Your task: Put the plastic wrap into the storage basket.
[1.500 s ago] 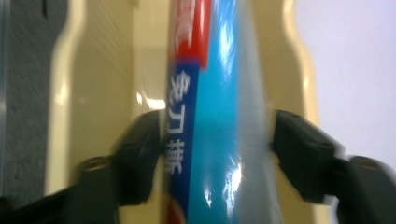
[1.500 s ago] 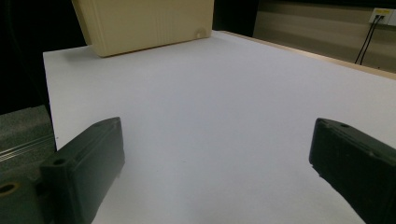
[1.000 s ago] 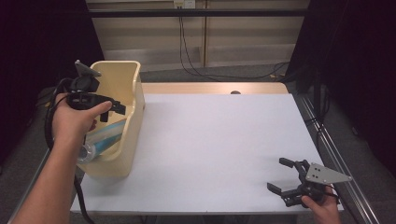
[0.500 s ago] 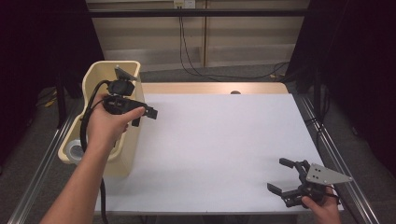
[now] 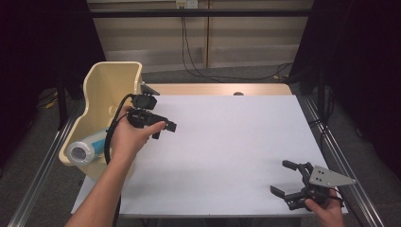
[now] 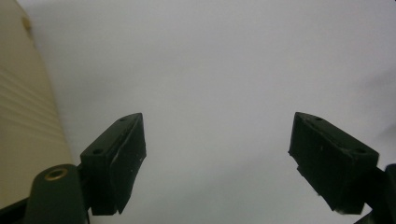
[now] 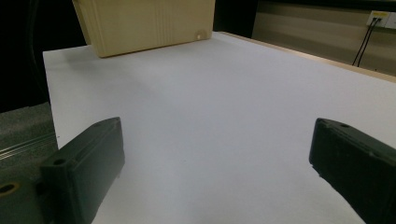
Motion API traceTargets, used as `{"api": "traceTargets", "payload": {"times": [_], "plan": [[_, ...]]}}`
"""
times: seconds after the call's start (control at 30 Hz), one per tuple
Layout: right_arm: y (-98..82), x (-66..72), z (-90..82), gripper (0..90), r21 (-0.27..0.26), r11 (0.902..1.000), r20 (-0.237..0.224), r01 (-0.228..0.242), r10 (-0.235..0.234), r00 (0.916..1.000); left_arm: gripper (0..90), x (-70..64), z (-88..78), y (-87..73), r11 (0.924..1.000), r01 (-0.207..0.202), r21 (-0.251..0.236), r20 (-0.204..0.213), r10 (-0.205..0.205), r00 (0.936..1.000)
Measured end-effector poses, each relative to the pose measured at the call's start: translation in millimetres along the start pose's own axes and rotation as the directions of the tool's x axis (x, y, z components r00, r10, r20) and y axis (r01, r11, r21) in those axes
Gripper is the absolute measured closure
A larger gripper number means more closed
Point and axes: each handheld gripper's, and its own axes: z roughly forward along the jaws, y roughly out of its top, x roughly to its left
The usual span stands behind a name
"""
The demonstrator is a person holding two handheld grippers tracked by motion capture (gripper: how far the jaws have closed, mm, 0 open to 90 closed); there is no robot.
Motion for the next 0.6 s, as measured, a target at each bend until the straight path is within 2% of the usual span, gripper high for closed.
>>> {"api": "traceTargets", "payload": {"times": [0.23,0.4,0.6], "plan": [[0.0,-0.3,0.0,3.1,0.001,1.0000,0.000,-0.001,0.001,1.0000,18.0,-7.7,20.9,-7.1,0.9992,-0.021,0.033,0.017,0.021,0.9996],[-0.3,-0.6,0.7,3.1,0.002,1.0000,-0.004,0.001,-0.001,1.0000,18.1,-12.3,33.3,-11.8,0.9974,-0.033,0.064,0.014,0.033,0.9994],[0.0,-0.4,0.4,3.1,0.003,1.0000,-0.003,0.002,-0.002,1.0000,18.0,-13.7,47.0,-19.4,0.9964,-0.030,0.079,0.019,0.029,0.9994]]}}
